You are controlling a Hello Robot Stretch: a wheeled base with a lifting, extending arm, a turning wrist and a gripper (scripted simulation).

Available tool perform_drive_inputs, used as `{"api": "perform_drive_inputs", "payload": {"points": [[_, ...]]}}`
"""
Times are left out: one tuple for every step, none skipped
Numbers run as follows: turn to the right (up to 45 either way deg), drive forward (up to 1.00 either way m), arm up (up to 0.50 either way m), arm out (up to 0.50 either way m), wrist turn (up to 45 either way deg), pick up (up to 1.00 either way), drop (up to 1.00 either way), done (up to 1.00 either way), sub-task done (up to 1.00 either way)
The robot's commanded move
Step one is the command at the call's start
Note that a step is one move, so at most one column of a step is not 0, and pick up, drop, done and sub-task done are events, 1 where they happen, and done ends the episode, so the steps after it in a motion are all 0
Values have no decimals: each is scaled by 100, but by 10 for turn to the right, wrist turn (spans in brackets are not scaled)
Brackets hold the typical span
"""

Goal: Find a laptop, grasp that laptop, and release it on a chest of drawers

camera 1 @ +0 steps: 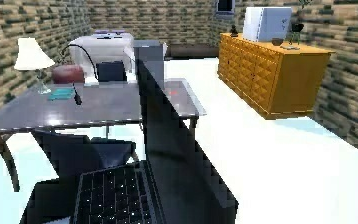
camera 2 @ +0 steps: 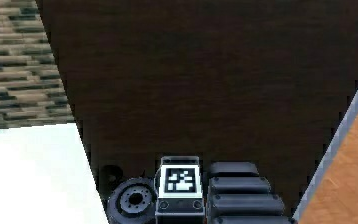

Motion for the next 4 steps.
{"api": "perform_drive_inputs", "payload": {"points": [[0, 30, 0, 0, 0, 0, 0, 0, 0], [240, 0, 0, 0, 0, 0, 0, 0, 0], [0, 60, 0, 0, 0, 0, 0, 0, 0], [180, 0, 0, 0, 0, 0, 0, 0, 0]]}}
